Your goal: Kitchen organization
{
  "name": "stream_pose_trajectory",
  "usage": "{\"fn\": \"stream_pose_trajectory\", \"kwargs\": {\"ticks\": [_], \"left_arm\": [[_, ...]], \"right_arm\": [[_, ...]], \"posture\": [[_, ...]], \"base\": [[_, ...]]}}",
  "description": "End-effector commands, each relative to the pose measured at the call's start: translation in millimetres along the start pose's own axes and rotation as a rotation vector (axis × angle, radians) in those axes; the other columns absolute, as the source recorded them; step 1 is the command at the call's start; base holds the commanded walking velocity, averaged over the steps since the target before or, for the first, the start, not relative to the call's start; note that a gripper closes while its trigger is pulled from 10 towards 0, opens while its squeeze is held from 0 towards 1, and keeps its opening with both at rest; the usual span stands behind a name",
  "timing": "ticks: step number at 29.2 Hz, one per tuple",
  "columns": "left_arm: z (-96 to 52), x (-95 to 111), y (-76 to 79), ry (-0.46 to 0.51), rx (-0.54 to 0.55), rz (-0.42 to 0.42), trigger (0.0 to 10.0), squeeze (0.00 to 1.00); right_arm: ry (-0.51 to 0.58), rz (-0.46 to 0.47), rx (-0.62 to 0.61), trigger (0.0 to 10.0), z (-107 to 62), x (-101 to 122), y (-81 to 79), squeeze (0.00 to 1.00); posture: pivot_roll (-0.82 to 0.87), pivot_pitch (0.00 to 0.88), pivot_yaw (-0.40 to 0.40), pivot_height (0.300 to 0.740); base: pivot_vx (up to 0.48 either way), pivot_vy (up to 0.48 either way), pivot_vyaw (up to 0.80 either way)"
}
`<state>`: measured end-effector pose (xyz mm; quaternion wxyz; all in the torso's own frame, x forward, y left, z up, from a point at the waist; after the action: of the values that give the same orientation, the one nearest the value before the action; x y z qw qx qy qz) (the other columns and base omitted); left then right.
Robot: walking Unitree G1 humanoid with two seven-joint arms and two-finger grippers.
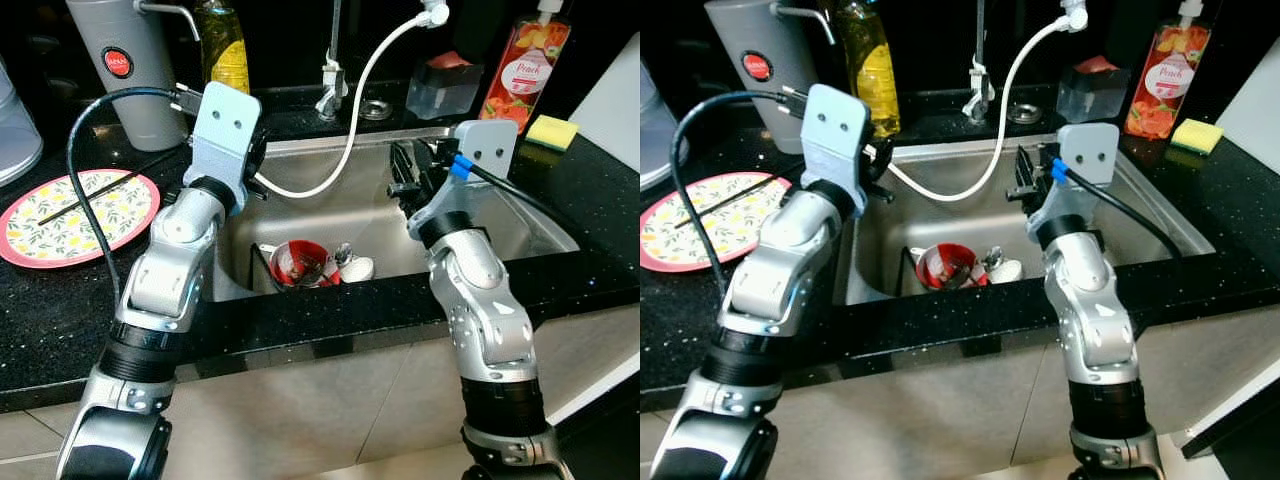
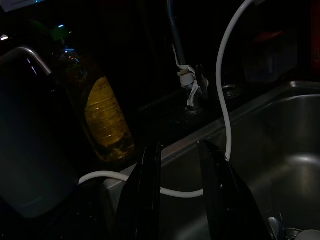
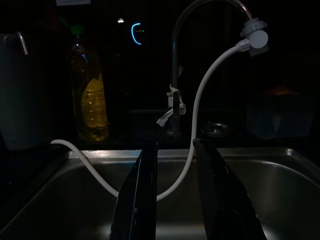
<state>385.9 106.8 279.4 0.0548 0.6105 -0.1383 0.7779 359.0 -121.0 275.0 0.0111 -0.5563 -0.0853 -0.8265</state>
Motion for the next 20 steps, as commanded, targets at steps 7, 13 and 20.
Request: {"fn": "stream_pose_trajectory", "kwargs": {"ticks": [7,13,20], "left_arm": [[1.4,0.5,-2.1,0.000,0.003,0.016,10.0,0.00],[1.6,1.0,-1.8,0.002,0.002,0.015,10.0,0.00],[2.1,1.3,-0.5,0.004,-0.002,0.013,10.0,0.00]], "right_arm": [[0.000,0.002,-0.002,10.0,2.1,-1.1,0.3,0.00],[0.000,0.001,-0.001,10.0,2.2,-1.0,0.1,0.00],[0.002,-0.001,0.001,10.0,2.3,-0.7,0.1,0.00]], "posture": [[0.06,0.000,0.010,0.740],[0.06,0.000,0.010,0.740],[0.05,0.000,0.010,0.740]], "base": [[0.000,0.000,0.00],[0.000,0.000,0.00],[0.000,0.000,0.00]]}}
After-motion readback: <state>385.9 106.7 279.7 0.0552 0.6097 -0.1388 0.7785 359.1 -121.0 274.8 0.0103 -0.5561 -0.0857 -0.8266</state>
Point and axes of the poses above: a point about 5 cm out from each wrist's last joint towards the gripper, its own z axis pointing out of the wrist towards the gripper, its own x axis along the axis of the wrist's last joint, y = z × x, the point moved 5 cm from there along z, pointing out of the wrist towards the gripper, and after that the axes turned 9 degrees about -z, right-handed, at the moved point
